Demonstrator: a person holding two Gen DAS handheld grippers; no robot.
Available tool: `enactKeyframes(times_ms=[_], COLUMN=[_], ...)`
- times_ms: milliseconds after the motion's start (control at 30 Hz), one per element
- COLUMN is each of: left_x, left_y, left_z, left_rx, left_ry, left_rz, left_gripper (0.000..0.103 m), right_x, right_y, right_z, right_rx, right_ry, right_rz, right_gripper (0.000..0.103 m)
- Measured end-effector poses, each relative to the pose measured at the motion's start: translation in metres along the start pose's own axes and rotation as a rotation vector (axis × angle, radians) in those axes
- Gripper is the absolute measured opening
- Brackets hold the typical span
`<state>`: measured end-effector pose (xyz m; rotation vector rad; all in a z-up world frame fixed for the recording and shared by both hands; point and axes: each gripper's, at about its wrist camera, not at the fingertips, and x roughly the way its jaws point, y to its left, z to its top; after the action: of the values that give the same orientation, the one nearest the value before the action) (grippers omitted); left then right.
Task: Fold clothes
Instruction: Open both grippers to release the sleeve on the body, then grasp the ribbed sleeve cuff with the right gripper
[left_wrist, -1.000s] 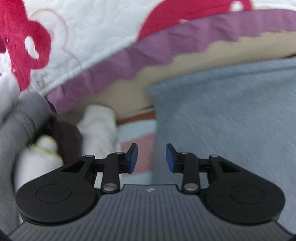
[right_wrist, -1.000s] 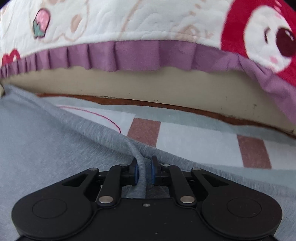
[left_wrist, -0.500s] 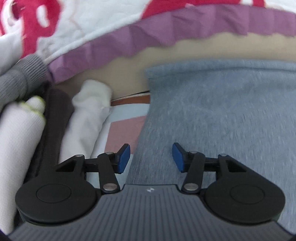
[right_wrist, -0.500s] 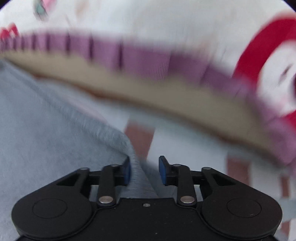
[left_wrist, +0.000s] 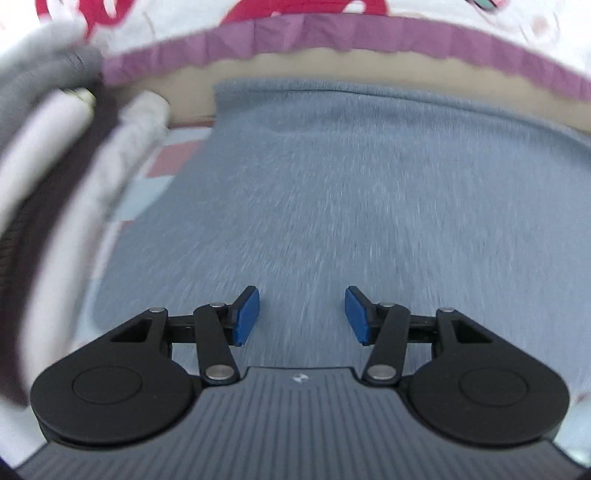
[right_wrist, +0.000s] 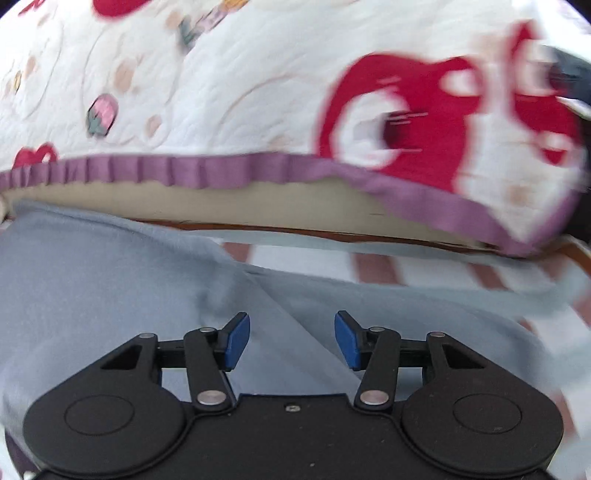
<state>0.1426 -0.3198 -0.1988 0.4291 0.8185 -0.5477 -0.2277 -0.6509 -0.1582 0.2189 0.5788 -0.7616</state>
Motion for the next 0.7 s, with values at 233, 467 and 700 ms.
enactKeyframes(times_ms=[233, 467, 700], left_x=[-0.061, -0.102, -0.113], left_y=[-0.085, -0.178, -0.236], left_z=[-0.023, -0.028, -0.035], left_rx=[0.047, 0.214, 0.333], left_ry=[-0.151, -0.176, -0.163], left_rz=[-0.252, -0.526, -0.602], left_gripper=[0.051, 0.055, 0.055], right_x=[-0.078, -0.108, -0.089], right_y=[-0.070, -0.079, -0.091], right_z=[-0.047, -0.110, -0.131], right_rx=[0.240, -0.041, -0.236], right_ry=[0.005, 0.015, 0.000], right_rz=[-0.128, -0.069, -0.194], right_gripper=[0.059, 0.071, 0.071])
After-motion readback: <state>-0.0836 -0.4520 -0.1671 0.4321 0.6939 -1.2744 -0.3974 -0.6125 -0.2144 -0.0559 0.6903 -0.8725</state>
